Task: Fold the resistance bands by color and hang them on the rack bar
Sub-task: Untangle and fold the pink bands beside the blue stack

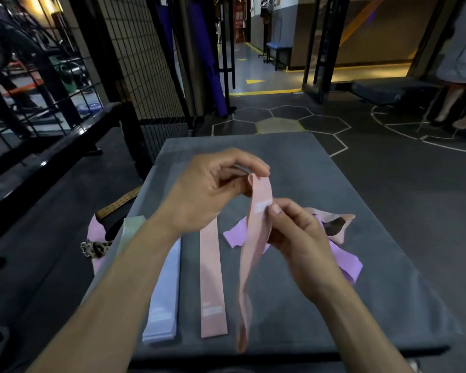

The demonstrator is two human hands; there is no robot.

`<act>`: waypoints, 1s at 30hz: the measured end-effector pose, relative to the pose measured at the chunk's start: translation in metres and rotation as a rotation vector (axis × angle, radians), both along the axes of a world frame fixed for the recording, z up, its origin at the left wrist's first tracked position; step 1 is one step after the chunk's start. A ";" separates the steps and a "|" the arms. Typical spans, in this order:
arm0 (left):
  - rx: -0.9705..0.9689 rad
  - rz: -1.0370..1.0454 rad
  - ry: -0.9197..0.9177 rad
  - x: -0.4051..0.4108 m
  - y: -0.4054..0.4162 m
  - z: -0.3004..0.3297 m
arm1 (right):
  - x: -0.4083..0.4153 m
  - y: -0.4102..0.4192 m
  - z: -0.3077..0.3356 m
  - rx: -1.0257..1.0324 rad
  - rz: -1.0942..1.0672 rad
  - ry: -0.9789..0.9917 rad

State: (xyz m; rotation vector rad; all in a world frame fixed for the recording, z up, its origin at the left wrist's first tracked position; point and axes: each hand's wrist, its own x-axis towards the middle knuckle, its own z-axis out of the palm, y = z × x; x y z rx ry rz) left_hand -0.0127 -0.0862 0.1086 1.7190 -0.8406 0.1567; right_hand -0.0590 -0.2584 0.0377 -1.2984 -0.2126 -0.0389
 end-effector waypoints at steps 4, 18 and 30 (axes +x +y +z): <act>-0.132 0.086 0.217 -0.012 0.019 -0.019 | -0.001 0.007 -0.001 -0.094 -0.059 0.010; -0.024 0.438 0.403 -0.016 0.066 -0.052 | 0.015 0.020 -0.016 -0.424 0.208 0.019; -0.078 0.966 0.356 -0.006 0.149 -0.097 | 0.033 -0.018 -0.035 -0.703 0.384 0.368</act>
